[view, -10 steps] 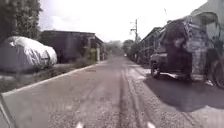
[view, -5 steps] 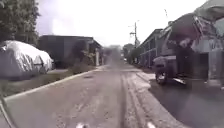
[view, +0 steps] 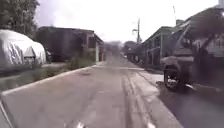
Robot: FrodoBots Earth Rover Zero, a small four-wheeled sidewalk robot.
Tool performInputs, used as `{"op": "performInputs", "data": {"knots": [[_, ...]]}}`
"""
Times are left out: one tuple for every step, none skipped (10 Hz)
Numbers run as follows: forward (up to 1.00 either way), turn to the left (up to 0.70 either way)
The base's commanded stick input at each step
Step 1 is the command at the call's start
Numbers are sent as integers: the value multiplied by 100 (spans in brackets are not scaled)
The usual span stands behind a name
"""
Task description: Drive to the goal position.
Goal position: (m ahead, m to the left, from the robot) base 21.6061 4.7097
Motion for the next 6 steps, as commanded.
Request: {"op": "performInputs", "data": {"knots": [[100, 0], [100, 0], [100, 0], [100, 0], [100, 0], [100, 0]]}}
